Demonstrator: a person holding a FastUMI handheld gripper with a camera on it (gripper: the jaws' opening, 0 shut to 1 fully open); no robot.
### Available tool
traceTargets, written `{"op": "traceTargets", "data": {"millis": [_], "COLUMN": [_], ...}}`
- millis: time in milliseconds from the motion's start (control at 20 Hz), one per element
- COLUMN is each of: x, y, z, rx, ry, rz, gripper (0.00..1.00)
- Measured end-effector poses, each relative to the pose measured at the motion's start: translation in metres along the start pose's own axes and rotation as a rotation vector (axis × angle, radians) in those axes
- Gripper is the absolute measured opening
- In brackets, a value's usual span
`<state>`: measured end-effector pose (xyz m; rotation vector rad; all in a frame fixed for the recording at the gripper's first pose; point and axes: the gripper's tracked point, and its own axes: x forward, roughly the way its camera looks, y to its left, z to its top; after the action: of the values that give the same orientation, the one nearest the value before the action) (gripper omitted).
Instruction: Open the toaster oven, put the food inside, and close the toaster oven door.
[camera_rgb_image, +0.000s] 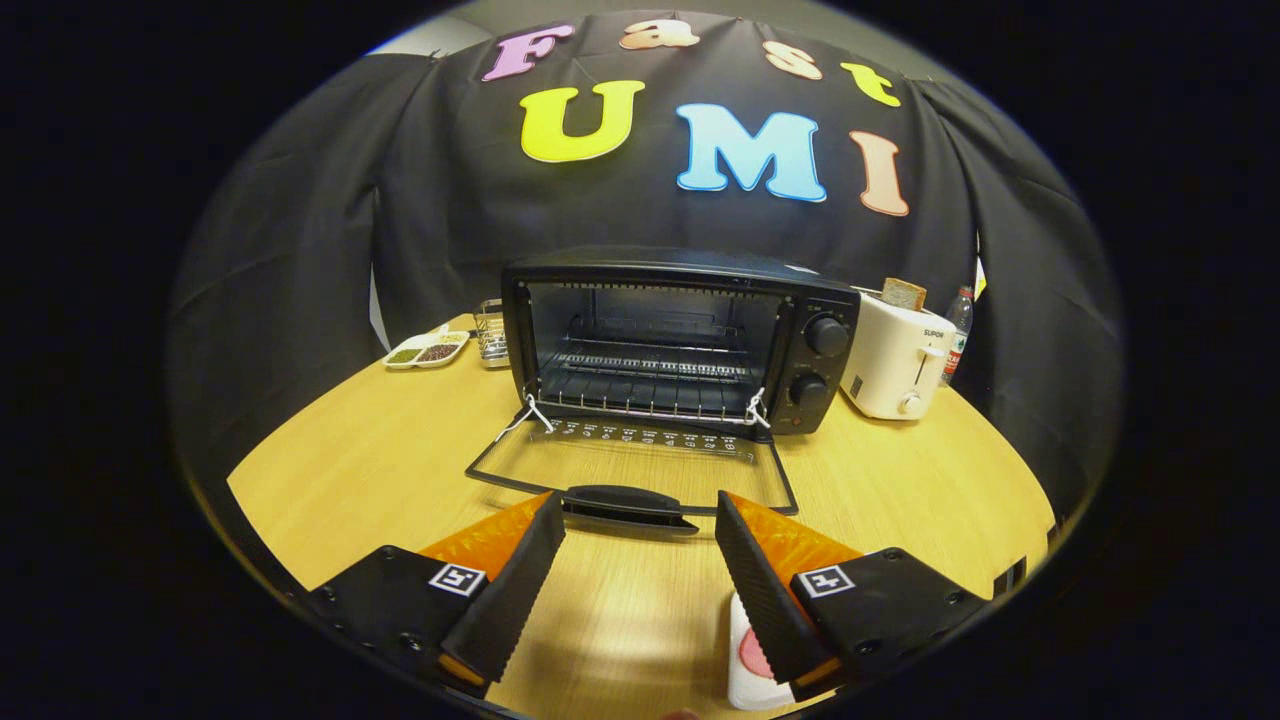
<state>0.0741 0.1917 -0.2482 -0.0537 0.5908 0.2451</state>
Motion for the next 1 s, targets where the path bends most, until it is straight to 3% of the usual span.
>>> {"op": "traceTargets", "data": {"millis": [500,750,1000], "x": [-0.048,-0.053,-0.046], "y": [-0.100,-0.156,-0.174], "z": [-0.007,-0.020,-0.047], "rx": [0.095,0.161,0.263], "ry": [0.126,0.270,0.449], "rz": [0.127,0.226,0.324], "gripper": [0.97,0.99,0.99]}}
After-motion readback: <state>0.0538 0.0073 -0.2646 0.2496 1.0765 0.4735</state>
